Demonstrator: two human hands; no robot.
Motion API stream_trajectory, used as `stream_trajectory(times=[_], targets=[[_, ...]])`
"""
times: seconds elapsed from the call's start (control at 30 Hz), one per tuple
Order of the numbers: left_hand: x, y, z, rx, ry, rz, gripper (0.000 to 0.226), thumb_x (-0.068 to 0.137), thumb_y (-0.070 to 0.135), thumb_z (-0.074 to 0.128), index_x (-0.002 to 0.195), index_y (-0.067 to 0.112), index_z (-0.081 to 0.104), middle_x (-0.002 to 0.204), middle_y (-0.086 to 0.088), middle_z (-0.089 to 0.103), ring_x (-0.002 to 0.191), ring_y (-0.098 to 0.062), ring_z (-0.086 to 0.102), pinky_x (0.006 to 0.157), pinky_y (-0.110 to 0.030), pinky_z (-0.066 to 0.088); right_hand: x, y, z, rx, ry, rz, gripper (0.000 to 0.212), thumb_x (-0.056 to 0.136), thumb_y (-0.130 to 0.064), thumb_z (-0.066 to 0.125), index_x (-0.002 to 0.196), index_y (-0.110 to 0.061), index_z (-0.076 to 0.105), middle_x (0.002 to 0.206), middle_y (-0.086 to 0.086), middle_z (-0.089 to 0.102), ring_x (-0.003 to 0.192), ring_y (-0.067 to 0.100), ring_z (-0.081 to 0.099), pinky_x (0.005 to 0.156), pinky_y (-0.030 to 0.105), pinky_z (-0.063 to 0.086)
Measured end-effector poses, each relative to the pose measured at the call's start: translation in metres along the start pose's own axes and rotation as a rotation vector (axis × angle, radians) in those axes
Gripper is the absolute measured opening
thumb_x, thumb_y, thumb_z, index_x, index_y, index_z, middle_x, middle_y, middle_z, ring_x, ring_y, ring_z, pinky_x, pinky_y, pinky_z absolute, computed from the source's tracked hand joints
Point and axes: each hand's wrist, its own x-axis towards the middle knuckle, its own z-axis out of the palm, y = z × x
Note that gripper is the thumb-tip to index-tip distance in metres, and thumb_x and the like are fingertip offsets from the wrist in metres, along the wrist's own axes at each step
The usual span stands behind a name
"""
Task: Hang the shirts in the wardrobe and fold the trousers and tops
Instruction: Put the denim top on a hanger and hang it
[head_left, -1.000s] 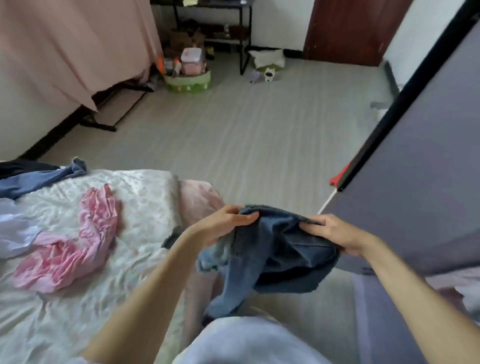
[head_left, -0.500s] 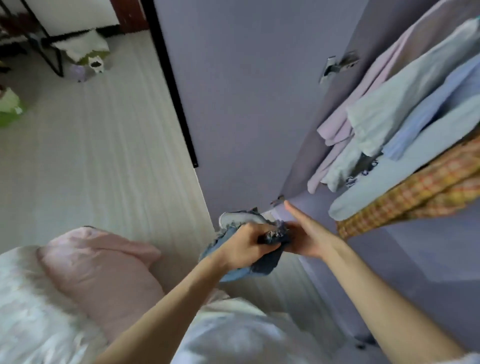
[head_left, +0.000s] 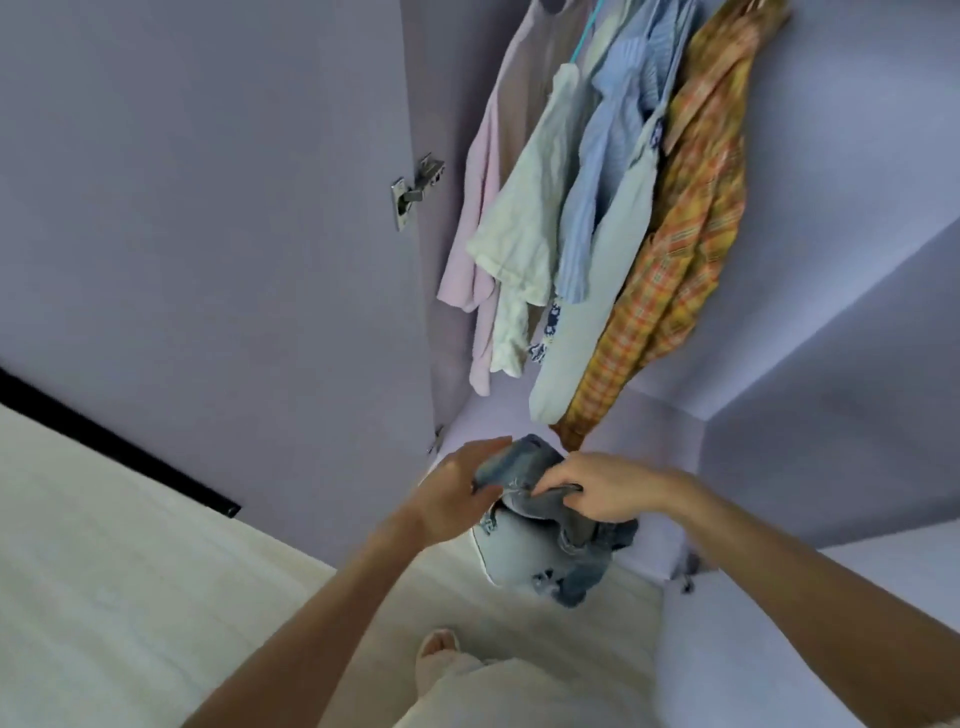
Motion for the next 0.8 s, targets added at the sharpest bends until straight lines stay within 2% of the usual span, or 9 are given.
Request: stream_trajectory(times=[0.1, 0.17, 0.23, 0.33, 0.4, 0.5, 0.6, 0.7, 0.8], targets=[[0.023, 0.021, -0.003, 0.067, -0.215, 0.260, 0.049, 0.085, 0.006, 0.064, 0.131, 0.012, 0.051, 0.133, 0.011, 0.041, 0.114, 0.009, 0.032, 0.091, 0.008, 0.011, -0.024, -0.016, -0.024, -0.075, 0.096, 0.028, 0.055, 0.081, 0.008, 0.034, 0.118, -0.021, 0.063, 0.118, 0.009, 0.062, 0.098, 0.027, 0.057, 0.086, 0.043, 0.048], [0.040, 0.037, 0.000, -0.005, -0.299, 0.283, 0.032, 0.082, 0.007, 0.065, 0.114, 0.007, 0.064, 0.123, 0.004, 0.058, 0.105, 0.003, 0.048, 0.095, -0.003, 0.027, -0.046, -0.014, -0.036, -0.044, 0.239, 0.048, 0.052, 0.083, 0.006, 0.034, 0.112, -0.022, 0.066, 0.117, 0.004, 0.063, 0.100, 0.024, 0.057, 0.089, 0.040, 0.047], [0.057, 0.056, 0.001, -0.063, -0.338, 0.254, 0.023, 0.082, 0.012, 0.066, 0.105, 0.004, 0.065, 0.108, -0.008, 0.066, 0.101, -0.017, 0.058, 0.095, -0.026, 0.039, -0.070, -0.007, -0.045, 0.047, 0.421, 0.047, 0.049, 0.085, 0.006, 0.036, 0.103, -0.026, 0.067, 0.112, -0.003, 0.064, 0.094, 0.012, 0.056, 0.084, 0.023, 0.047], [0.082, 0.093, 0.010, 0.042, -0.277, 0.360, 0.018, 0.082, 0.018, 0.066, 0.086, 0.002, 0.060, 0.077, -0.012, 0.062, 0.077, -0.027, 0.058, 0.070, -0.032, 0.042, -0.106, 0.014, -0.044, 0.172, 0.739, 0.086, 0.049, 0.086, 0.007, 0.034, 0.088, -0.039, 0.053, 0.086, -0.007, 0.063, 0.061, 0.002, 0.051, 0.055, 0.015, 0.040], [0.091, 0.113, 0.017, 0.155, -0.150, 0.456, 0.015, 0.082, 0.020, 0.062, 0.079, 0.011, 0.050, 0.061, 0.003, 0.050, 0.065, -0.022, 0.052, 0.056, -0.028, 0.035, -0.117, 0.030, -0.037, 0.202, 0.907, 0.171, 0.048, 0.085, 0.007, 0.034, 0.084, -0.039, 0.048, 0.076, -0.015, 0.056, 0.057, 0.000, 0.049, 0.053, 0.013, 0.039], [0.099, 0.141, 0.036, 0.307, -0.001, 0.604, 0.017, 0.082, 0.021, 0.058, 0.086, 0.022, 0.041, 0.070, 0.010, 0.043, 0.063, -0.015, 0.045, 0.050, -0.024, 0.028, -0.130, 0.057, -0.028, 0.158, 1.135, 0.266, 0.040, 0.084, 0.009, 0.038, 0.090, -0.029, 0.052, 0.080, -0.018, 0.049, 0.068, -0.002, 0.048, 0.061, 0.009, 0.038], [0.109, 0.155, 0.050, 0.467, 0.136, 0.544, 0.018, 0.087, 0.021, 0.055, 0.100, 0.014, 0.045, 0.096, 0.001, 0.047, 0.071, -0.022, 0.051, 0.058, -0.029, 0.034, -0.141, 0.077, -0.025, 0.057, 1.312, 0.291, 0.029, 0.080, 0.012, 0.043, 0.088, -0.014, 0.053, 0.089, -0.008, 0.043, 0.065, 0.014, 0.048, 0.057, 0.021, 0.036], [0.121, 0.166, 0.056, 0.512, 0.217, 0.437, 0.021, 0.086, 0.017, 0.054, 0.104, 0.012, 0.044, 0.110, -0.005, 0.047, 0.078, -0.030, 0.056, 0.059, -0.034, 0.036, -0.150, 0.096, -0.024, 0.053, 1.493, 0.299, 0.040, 0.071, 0.021, 0.045, 0.075, -0.019, 0.039, 0.081, -0.007, 0.036, 0.056, 0.023, 0.039, 0.049, 0.030, 0.029], [0.134, 0.188, 0.057, 0.490, 0.242, 0.439, 0.027, 0.084, 0.025, 0.058, 0.106, 0.015, 0.044, 0.109, -0.004, 0.048, 0.086, -0.029, 0.055, 0.062, -0.034, 0.038, -0.164, 0.115, -0.038, 0.170, 1.590, 0.242, 0.056, 0.064, 0.026, 0.039, 0.069, -0.030, 0.029, 0.074, -0.012, 0.032, 0.058, 0.012, 0.031, 0.053, 0.027, 0.023]])
